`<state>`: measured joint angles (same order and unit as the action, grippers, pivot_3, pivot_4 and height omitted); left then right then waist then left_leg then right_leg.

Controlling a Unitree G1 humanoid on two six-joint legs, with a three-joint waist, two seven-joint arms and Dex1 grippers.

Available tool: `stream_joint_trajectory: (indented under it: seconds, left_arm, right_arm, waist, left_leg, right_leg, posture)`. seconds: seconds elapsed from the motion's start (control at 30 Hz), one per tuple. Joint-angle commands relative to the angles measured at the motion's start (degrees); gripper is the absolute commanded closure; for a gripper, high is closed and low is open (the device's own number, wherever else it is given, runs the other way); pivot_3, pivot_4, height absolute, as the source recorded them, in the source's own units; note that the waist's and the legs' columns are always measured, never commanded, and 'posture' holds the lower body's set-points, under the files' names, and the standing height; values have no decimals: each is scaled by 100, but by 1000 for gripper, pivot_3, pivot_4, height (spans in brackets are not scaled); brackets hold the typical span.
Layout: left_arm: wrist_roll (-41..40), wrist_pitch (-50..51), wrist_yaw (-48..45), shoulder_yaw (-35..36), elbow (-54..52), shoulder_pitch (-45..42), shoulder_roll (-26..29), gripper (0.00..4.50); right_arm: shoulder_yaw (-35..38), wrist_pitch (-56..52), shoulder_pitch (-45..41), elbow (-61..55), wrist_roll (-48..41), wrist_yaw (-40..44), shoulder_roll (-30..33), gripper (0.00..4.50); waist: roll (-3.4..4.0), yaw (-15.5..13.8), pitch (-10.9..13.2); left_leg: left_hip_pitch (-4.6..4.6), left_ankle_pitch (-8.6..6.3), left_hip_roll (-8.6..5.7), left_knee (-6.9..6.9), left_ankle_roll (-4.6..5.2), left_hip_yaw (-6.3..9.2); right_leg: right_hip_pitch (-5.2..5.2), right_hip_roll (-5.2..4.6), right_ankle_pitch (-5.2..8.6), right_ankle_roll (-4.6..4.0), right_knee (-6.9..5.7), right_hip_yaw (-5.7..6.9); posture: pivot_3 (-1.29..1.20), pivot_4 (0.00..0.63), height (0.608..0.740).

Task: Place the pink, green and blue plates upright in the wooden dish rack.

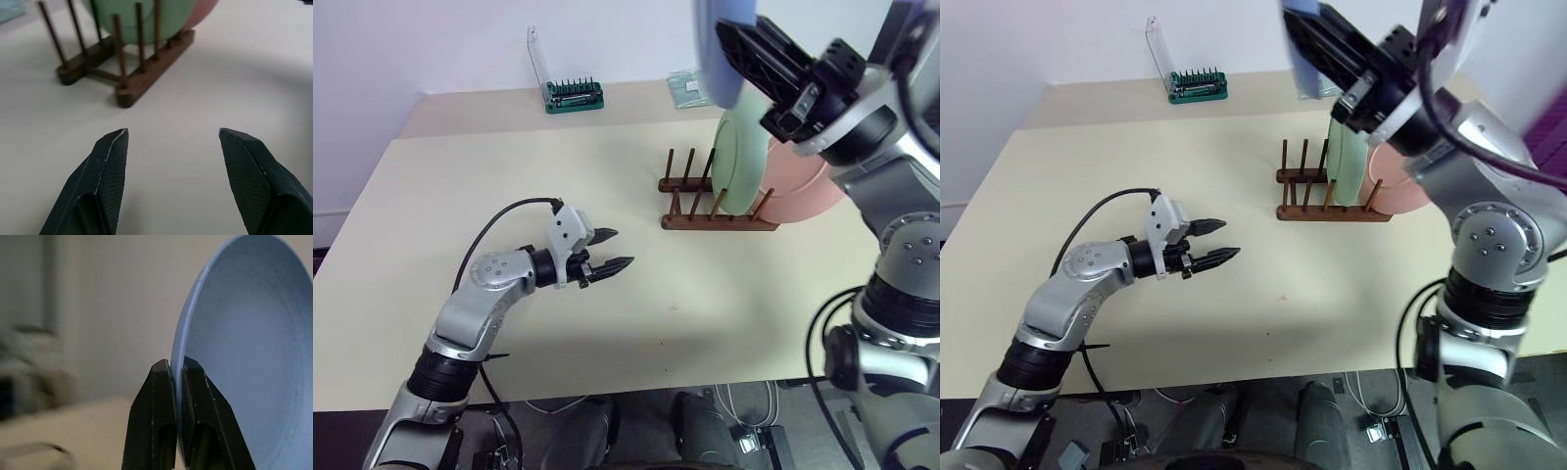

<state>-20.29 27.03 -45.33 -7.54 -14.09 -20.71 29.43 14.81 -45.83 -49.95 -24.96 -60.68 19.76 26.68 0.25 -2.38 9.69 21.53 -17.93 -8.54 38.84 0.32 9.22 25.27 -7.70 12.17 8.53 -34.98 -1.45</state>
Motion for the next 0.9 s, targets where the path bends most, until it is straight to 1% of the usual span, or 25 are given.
stream_joint_trajectory:
  seconds: [0.03,0.07,0.17,0.3,0.53,0.7,0.8,0.87,0.9]
  left_arm:
    - [-95,-1,-49,160,-200,62,74,1472]
    - [-145,44,-64,169,-254,86,83,1472]
    - [-222,119,-90,182,-366,133,99,1472]
    - [-243,166,-76,171,-420,148,109,1472]
    - [-251,194,-84,127,-443,116,78,1472]
    - [-239,191,-91,102,-431,84,47,1472]
    - [-234,195,-86,96,-446,92,27,1472]
    - [-236,203,-77,95,-465,104,19,1472]
    - [-238,205,-75,96,-470,108,15,1472]
  right_arm:
    - [-60,-491,-81,226,-424,-522,-6,4456]
    - [-68,-596,-105,402,-471,-751,-59,4456]
    - [139,-897,-229,981,-971,-1487,-258,4456]
    - [282,-1142,-166,1334,-1355,-1941,-281,4456]
    - [243,-1301,35,1822,-1335,-2432,-373,4456]
    - [207,-1392,85,2059,-1273,-2533,-420,4456]
    - [207,-1360,57,2079,-1252,-2537,-447,3495]
    - [147,-1316,40,2020,-1113,-2480,-400,2665]
    - [99,-1296,31,1978,-994,-2450,-356,2166]
  waist:
    - [-5,9,-3]
    - [-5,17,-3]
    - [-4,40,-2]
    - [-3,48,-2]
    - [-3,105,-2]
    - [-2,185,-2]
    - [-2,194,-2]
    - [-2,196,-2]
    - [-2,198,-2]
  left_leg:
    - [-1,0,0,1,0,1]
    - [-2,0,0,2,0,-1]
    - [-3,1,3,0,-1,-3]
    - [-1,2,3,-10,-3,-5]
    - [-1,2,3,-11,-3,-7]
    - [0,2,3,-16,-2,-8]
    - [-1,2,4,-22,-3,-7]
    - [-1,2,4,-22,-2,-8]
    - [-1,2,4,-22,-3,-9]
  right_leg:
    - [-3,0,0,-1,0,1]
    - [-3,0,-1,-1,0,1]
    - [4,3,-1,-1,-6,1]
    - [15,2,-1,-2,-9,0]
    - [13,2,-1,-2,-8,0]
    - [14,1,-1,-1,-9,0]
    - [17,2,-1,-1,-8,0]
    - [17,2,-1,-1,-8,0]
    - [16,2,-1,-1,-8,0]
  posture:
    - [0,150,740]
    - [0,150,740]
    - [0,150,740]
    - [0,150,740]
    - [0,150,740]
    - [0,150,740]
    - [0,150,740]
    - [0,150,740]
    - [0,150,740]
